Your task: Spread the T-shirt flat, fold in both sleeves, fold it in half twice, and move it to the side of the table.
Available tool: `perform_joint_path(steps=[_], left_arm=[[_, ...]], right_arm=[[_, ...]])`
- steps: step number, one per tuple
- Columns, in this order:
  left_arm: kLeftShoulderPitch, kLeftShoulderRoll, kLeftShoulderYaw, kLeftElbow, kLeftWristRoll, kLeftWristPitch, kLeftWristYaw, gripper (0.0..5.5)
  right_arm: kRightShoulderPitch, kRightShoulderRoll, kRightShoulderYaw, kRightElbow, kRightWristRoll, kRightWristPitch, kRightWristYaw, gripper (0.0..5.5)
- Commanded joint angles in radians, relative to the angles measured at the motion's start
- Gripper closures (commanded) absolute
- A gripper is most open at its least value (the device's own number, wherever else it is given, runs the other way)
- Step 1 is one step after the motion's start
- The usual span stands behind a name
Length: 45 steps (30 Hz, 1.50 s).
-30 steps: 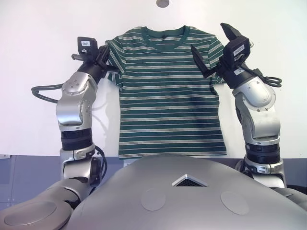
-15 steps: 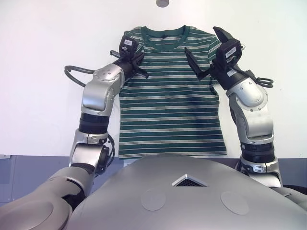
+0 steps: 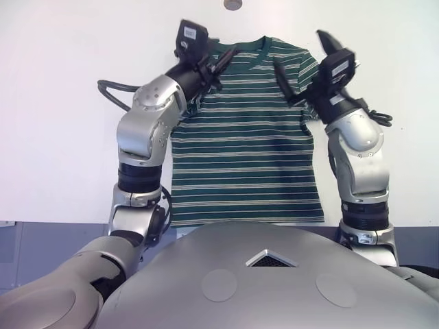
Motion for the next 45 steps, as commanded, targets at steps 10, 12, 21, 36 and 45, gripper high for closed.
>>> perform_joint_path(steps=[10,12,21,36,45], left_arm=[[0.031,-0.053,0.047,0.072,0.084,-0.284,0.127,2.64],[0.035,-0.055,0.035,0.075,0.091,-0.298,0.132,2.64],[0.031,-0.059,0.033,0.086,0.097,-0.318,0.140,2.59],[0.032,-0.060,0.051,0.120,0.103,-0.336,0.163,2.59],[0.040,-0.066,0.050,0.125,0.102,-0.337,0.164,2.59]], right_arm=[[0.003,0.096,-0.307,0.386,0.239,0.103,-0.087,0.77],[-0.025,0.144,-0.329,0.375,0.338,0.119,-0.063,0.77],[-0.049,0.162,-0.262,0.431,0.275,0.213,-0.164,1.85],[-0.012,0.197,-0.251,0.445,0.216,0.216,-0.262,4.82],[-0.030,0.200,-0.237,0.384,0.199,0.166,-0.268,5.47]])
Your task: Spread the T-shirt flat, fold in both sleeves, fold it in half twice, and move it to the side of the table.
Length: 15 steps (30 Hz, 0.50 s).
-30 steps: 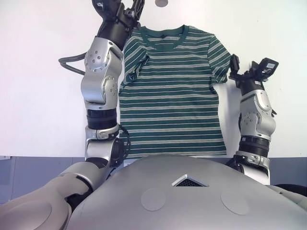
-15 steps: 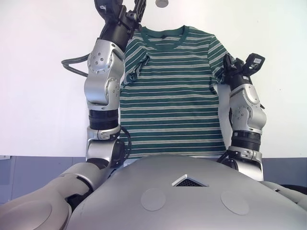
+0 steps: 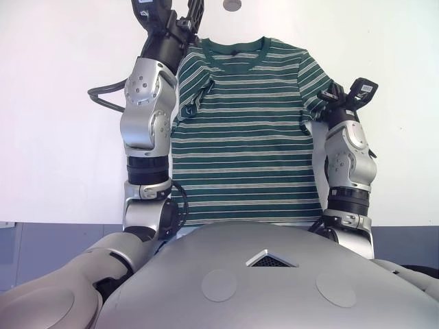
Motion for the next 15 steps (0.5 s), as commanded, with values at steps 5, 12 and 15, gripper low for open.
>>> perform_joint_path(steps=[5,12,15], left_arm=[[0.010,-0.002,-0.006,0.017,0.013,-0.013,0.008,2.59],[0.012,-0.004,-0.012,0.021,0.017,-0.025,0.004,2.59],[0.015,-0.003,-0.014,0.022,0.018,-0.029,0.003,2.59]], right_arm=[[-0.018,0.028,0.104,-0.132,-0.052,-0.030,0.013,5.47],[-0.055,0.092,0.188,-0.112,-0.084,-0.015,-0.008,5.47],[-0.072,0.126,0.214,-0.099,-0.091,-0.004,-0.022,5.47]])
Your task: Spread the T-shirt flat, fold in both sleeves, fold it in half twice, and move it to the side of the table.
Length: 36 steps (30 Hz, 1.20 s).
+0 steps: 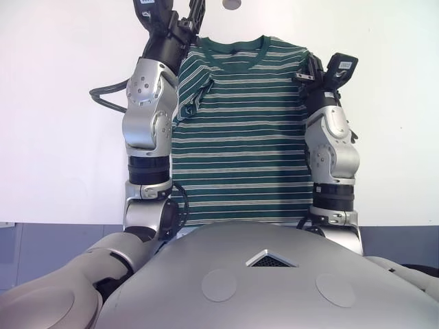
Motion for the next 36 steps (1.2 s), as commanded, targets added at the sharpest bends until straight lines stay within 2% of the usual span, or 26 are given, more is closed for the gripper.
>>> perform_joint_path(steps=[1,7,13,22,36], left_arm=[[0.013,0.000,-0.007,0.008,0.011,-0.008,0.004,2.59],[0.013,0.002,-0.008,0.008,0.011,-0.006,0.006,2.59],[0.013,0.002,-0.007,0.015,0.013,-0.012,0.008,2.59],[0.016,0.002,-0.007,0.022,0.016,-0.018,0.009,2.59],[0.016,-0.001,-0.013,0.034,0.016,-0.033,0.007,2.59]], right_arm=[[-0.042,0.042,0.033,0.019,-0.014,0.028,-0.020,5.47],[-0.062,0.075,0.077,0.034,-0.018,0.040,-0.019,5.47],[-0.057,0.054,0.146,0.036,-0.019,0.081,0.038,5.47],[-0.059,0.032,0.162,0.027,-0.028,0.115,0.053,5.36],[-0.053,0.004,0.170,-0.114,0.051,0.100,0.188,5.36]])
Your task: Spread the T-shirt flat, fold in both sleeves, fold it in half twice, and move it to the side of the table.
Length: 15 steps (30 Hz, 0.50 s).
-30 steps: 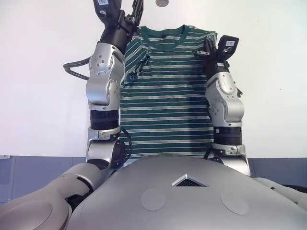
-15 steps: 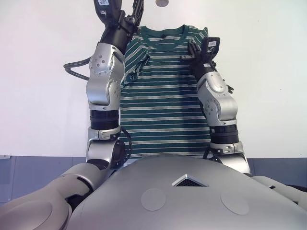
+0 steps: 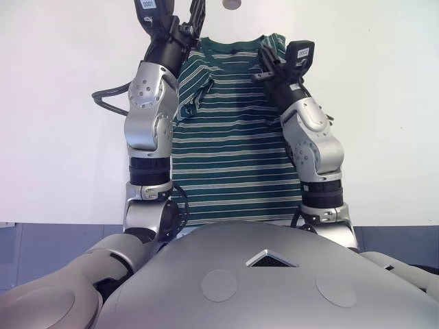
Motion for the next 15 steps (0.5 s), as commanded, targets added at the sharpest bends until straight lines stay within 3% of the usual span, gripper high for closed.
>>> perform_joint_path(steps=[1,15], left_arm=[[0.005,-0.001,-0.006,0.014,0.014,-0.010,0.006,2.59],[0.004,0.002,-0.009,0.017,0.014,-0.010,0.005,2.59]], right_arm=[[-0.008,-0.012,0.003,-0.019,-0.004,0.028,0.009,5.36],[-0.005,-0.012,0.012,0.009,-0.050,0.037,-0.015,5.36]])
